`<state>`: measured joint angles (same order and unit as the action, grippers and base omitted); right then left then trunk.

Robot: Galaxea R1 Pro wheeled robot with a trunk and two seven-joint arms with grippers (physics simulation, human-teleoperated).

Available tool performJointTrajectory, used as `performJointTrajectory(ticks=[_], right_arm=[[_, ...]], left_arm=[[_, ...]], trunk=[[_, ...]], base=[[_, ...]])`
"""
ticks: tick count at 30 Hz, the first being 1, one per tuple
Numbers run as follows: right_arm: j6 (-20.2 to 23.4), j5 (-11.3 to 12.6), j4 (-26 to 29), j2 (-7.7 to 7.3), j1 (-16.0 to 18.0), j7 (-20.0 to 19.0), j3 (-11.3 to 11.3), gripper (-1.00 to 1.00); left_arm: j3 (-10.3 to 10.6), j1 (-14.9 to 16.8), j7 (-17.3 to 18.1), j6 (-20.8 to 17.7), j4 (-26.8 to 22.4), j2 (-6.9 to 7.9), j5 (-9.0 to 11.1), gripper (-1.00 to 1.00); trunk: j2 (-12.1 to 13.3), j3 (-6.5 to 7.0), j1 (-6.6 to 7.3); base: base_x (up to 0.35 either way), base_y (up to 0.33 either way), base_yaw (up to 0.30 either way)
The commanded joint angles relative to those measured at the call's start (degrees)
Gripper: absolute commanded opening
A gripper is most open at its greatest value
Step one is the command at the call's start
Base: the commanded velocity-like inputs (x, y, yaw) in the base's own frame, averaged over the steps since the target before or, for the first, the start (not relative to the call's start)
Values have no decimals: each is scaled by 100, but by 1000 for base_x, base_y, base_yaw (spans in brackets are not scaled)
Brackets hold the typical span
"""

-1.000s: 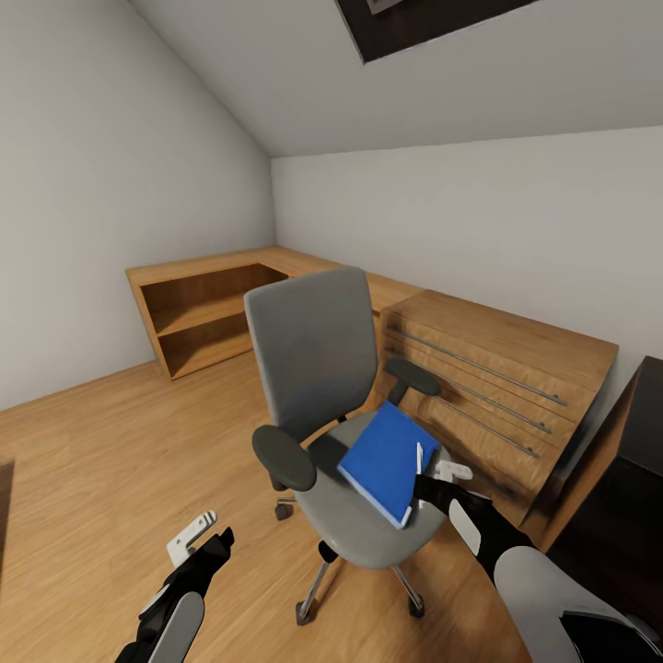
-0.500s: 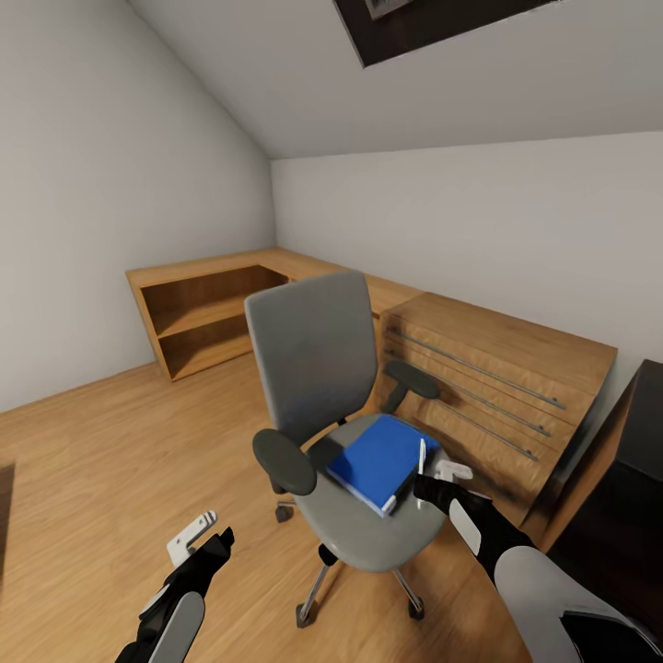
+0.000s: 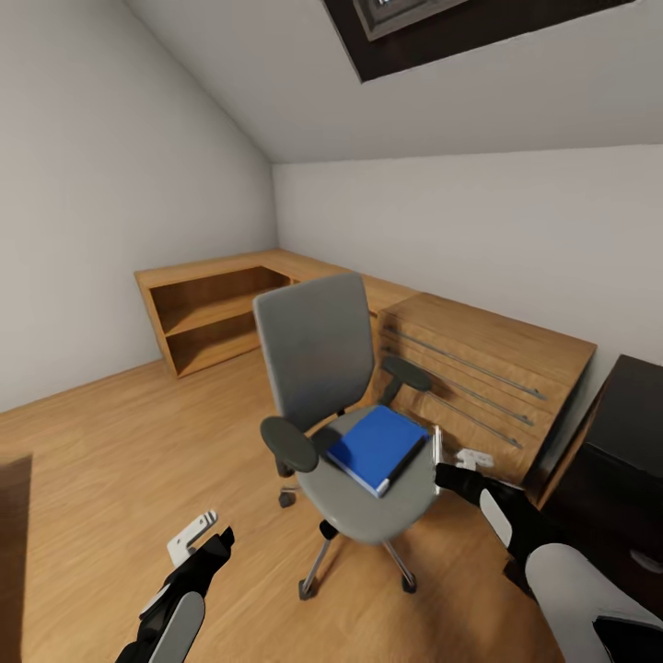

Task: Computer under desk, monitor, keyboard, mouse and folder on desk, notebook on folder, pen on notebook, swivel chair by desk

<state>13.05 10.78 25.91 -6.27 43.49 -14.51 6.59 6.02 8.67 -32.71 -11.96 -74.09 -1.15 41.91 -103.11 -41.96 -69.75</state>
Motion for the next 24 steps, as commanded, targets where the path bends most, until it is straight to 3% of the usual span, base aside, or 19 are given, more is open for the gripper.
performJointTrajectory(ticks=[1,3,6,8,9,11,13,14,16,18,19,22,23,24], right_arm=[[123,112,135,-20,-36,-50,33,-100],[237,231,548,-48,-191,-62,34,-100],[513,302,1610,-61,-716,-53,35,-100],[776,319,2527,-56,-1165,-12,42,-100],[1154,331,3564,-50,-1650,70,101,-100],[1487,334,4145,-48,-1867,115,137,-100],[2083,326,4794,-74,-1980,141,227,-100],[2206,325,4897,-87,-1988,143,285,-100],[2806,332,5257,-164,-2009,133,830,-100],[3043,343,5414,-188,-2014,118,1114,-100],[3175,348,5643,-188,-2017,100,1265,-100],[3270,356,5914,-179,-2027,88,1359,-100],[3352,349,6085,-174,-2037,87,1422,-100],[3356,348,6093,-174,-2037,87,1427,-100]], left_arm=[[4,3,-35,-17,-9,1,28,100],[4,3,-34,-17,-9,-1,28,100],[5,3,-34,-17,-9,-6,27,100],[8,3,-34,-17,-7,-12,28,100],[130,3,-35,-19,-2,-15,20,100],[457,3,-44,-18,-6,-5,-12,100],[896,3,-51,-6,-15,1,-87,100],[964,3,-51,-7,-15,1,-94,100],[1354,3,-51,-6,-28,11,-112,100],[1582,3,-51,-14,-32,15,-117,100],[1837,3,-59,-27,-46,16,-136,100],[2233,3,-112,-44,-85,17,-260,100],[2931,3,-648,-69,-126,12,-640,100],[3000,3,-710,-71,-129,11,-674,100]], trunk=[[39,13,27],[119,49,71],[239,103,137],[319,139,180],[360,157,202],[440,192,246],[520,228,290],[560,246,312],[640,282,356],[721,318,400],[761,336,422],[881,390,488],[921,408,510],[961,426,532]], base=[[-342,0,0],[-343,0,0],[-343,0,0],[-343,0,0],[-343,0,0],[-343,0,0],[-343,0,0],[-343,0,0],[-272,0,0],[-150,0,0],[-60,0,0],[-34,0,0],[-5,0,0],[-4,0,0]])
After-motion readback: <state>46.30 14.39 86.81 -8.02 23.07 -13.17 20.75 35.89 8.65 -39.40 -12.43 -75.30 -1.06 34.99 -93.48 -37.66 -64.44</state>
